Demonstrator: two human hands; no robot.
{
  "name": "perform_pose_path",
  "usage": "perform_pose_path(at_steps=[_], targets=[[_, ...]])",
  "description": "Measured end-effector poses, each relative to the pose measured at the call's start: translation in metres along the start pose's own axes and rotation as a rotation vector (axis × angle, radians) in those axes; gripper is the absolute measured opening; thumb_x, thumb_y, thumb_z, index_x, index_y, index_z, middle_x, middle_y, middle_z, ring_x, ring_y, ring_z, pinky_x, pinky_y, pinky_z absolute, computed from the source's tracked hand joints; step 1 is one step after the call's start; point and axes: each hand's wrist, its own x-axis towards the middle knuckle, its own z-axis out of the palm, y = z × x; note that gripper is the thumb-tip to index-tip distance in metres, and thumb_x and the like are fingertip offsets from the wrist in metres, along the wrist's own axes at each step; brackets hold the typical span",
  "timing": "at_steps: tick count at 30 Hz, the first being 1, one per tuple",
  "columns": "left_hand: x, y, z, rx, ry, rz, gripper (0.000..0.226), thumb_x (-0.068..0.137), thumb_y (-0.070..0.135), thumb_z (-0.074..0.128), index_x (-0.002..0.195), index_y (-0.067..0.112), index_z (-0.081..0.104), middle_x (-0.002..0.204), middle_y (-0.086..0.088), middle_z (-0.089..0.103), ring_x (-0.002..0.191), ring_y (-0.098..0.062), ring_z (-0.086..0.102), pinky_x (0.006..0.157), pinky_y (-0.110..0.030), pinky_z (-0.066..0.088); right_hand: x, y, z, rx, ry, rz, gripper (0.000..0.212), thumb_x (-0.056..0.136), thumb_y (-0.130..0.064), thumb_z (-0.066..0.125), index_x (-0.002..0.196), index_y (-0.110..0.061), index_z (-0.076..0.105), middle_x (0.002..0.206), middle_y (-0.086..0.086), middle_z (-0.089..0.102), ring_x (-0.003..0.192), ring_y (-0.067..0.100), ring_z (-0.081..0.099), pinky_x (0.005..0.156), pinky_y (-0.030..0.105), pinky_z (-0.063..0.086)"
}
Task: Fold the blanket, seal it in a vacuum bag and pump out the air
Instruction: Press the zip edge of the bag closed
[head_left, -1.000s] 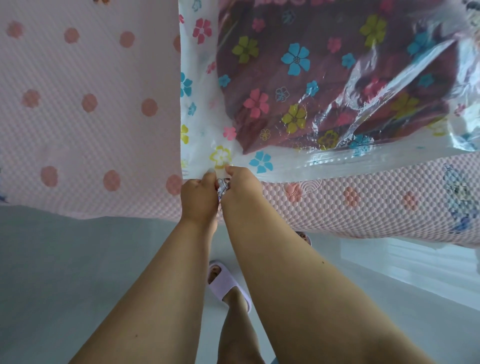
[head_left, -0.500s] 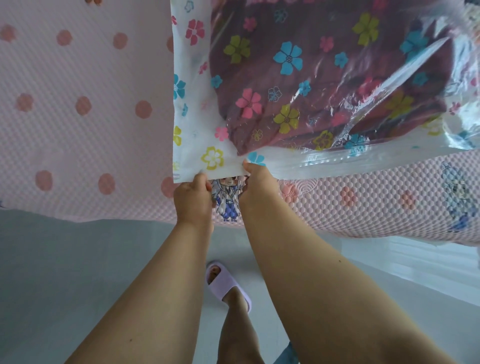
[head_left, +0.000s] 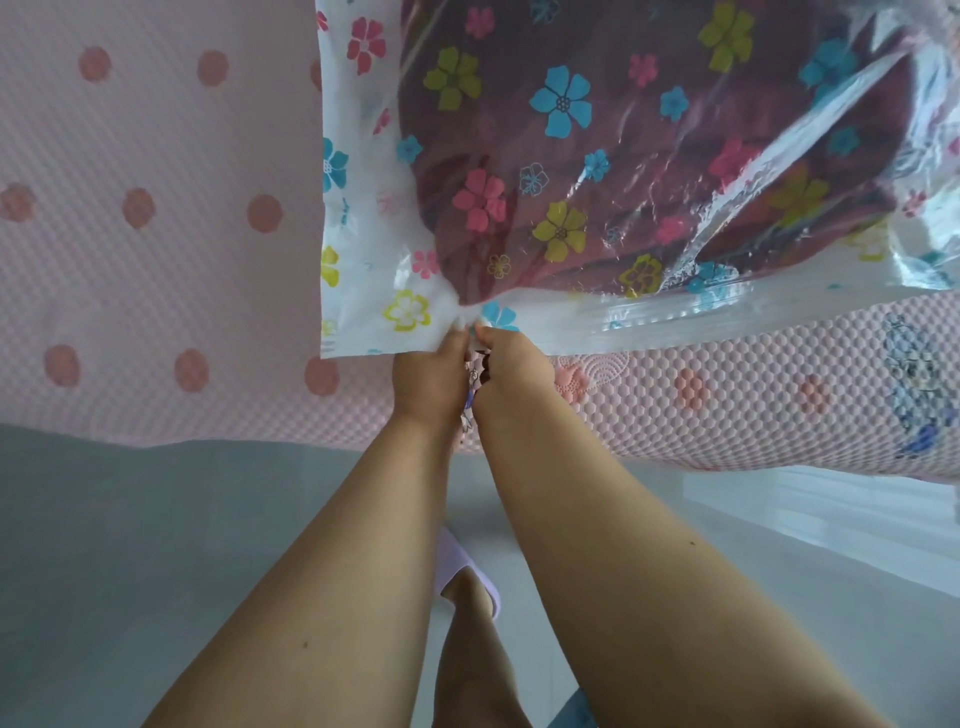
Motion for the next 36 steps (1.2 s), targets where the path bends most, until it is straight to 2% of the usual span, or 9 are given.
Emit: perform_pose_path(at_steps=[4,10,15,18,20,24,28,33,36], targets=[[0.003,-0.004,-0.002,-0.061,-0.022,0.035,0.013,0.092,0.013,0.061,0.081,0.018,0.068,0.071,0.008,0.071,0.061,-0.008,0.066,0.060,-0.022,0.053,0.000,-0.006,-0.003,0.009,-0.008,-0.006,0.014,0.086,-0.011,0.068,0.074,-0.005,0.062,0.046,0.004,0.063,0.038,0.015,0.060,0.046,0.025,0.048],[0.013,-0.009,-0.010,-0.028,-0.003,0.071,0.012,0.084,0.023,0.066,0.088,0.013,0.071,0.092,-0.001,0.075,0.092,-0.020,0.070,0.092,-0.048,0.053,-0.003,-0.010,-0.007,0.017,-0.011,-0.035,0.030,0.085,-0.012,0.065,0.109,0.005,0.065,0.110,0.023,0.068,0.104,0.037,0.066,0.096,0.049,0.050],[0.015,-0.011,-0.014,-0.048,-0.016,0.087,0.032,0.075,0.033,0.067,0.099,0.012,0.071,0.106,-0.007,0.073,0.104,-0.027,0.067,0.096,-0.051,0.049,-0.002,-0.018,-0.012,0.051,-0.025,-0.030,0.022,0.090,-0.011,0.058,0.100,0.008,0.061,0.125,0.029,0.059,0.111,0.035,0.062,0.106,0.050,0.042],[0.014,-0.010,-0.016,0.019,-0.018,0.113,0.012,0.079,0.030,0.067,0.090,0.026,0.070,0.101,0.013,0.072,0.100,-0.008,0.067,0.097,-0.039,0.051,-0.003,-0.023,-0.020,0.010,-0.048,-0.027,0.025,0.093,-0.020,0.056,0.099,0.004,0.062,0.086,0.017,0.073,0.077,0.024,0.071,0.068,0.026,0.058],[0.016,-0.011,-0.019,0.010,-0.020,0.113,0.005,0.086,0.023,0.066,0.089,0.024,0.069,0.097,0.014,0.072,0.096,-0.007,0.067,0.093,-0.037,0.051,-0.001,-0.032,-0.024,0.006,0.036,0.015,0.025,0.090,-0.024,0.062,0.094,0.000,0.060,0.055,0.007,0.063,0.038,0.016,0.061,0.033,0.014,0.040],[0.021,-0.014,-0.024,0.032,0.076,0.105,0.019,0.088,0.027,0.066,0.094,0.009,0.070,0.093,0.003,0.073,0.089,-0.013,0.068,0.083,-0.031,0.054,0.008,-0.039,-0.028,-0.016,0.108,0.040,0.039,0.083,-0.028,0.070,0.110,-0.002,0.061,0.083,0.006,0.065,0.065,0.019,0.064,0.049,0.027,0.044],[0.022,-0.021,-0.013,-0.008,0.162,-0.017,0.037,0.086,0.042,0.065,0.059,0.018,0.057,0.047,0.013,0.057,0.043,-0.001,0.051,0.052,-0.021,0.042,0.013,-0.033,-0.035,0.007,0.053,0.036,0.026,0.082,-0.032,0.072,0.085,-0.009,0.060,0.063,-0.002,0.048,0.050,0.010,0.042,0.048,0.023,0.037],[0.004,-0.020,0.029,-0.054,-0.058,-0.237,0.068,0.047,0.073,0.074,0.090,0.021,0.072,0.094,-0.001,0.074,0.091,-0.021,0.069,0.083,-0.039,0.056,0.025,-0.054,-0.060,0.224,0.087,0.027,0.049,0.075,-0.057,0.073,0.070,-0.015,0.049,0.052,-0.006,0.031,0.041,0.007,0.028,0.039,0.018,0.030],[0.004,-0.019,0.051,-0.039,-0.067,-0.286,0.087,0.051,0.067,0.079,0.115,0.010,0.063,0.108,-0.007,0.070,0.099,-0.027,0.067,0.089,-0.044,0.054,0.027,-0.077,-0.066,0.294,0.108,-0.015,0.048,0.075,-0.050,0.077,0.093,-0.008,0.061,0.065,-0.001,0.059,0.050,0.013,0.058,0.051,0.027,0.054]])
